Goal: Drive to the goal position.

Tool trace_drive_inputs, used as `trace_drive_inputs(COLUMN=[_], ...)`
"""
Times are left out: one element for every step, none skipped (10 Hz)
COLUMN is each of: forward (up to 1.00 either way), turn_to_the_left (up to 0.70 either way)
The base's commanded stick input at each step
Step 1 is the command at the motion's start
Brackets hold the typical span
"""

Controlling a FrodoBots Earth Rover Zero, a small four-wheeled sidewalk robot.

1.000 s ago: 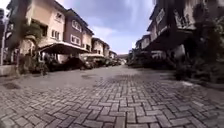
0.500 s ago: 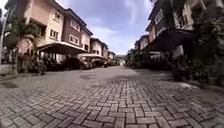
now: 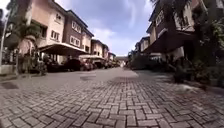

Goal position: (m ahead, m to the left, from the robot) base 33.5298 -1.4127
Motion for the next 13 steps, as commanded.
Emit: trace_drive_inputs(forward=[0.69, 0.69, 0.69, 0.69, 0.69, 0.69, 0.69, 0.69, 0.69, 0.69, 0.69, 0.69, 0.69], turn_to_the_left=[0.03, 0.03, 0.03, 0.03, 0.03, 0.03, 0.03, 0.03, 0.03, 0.03, 0.03, 0.03, 0.03])
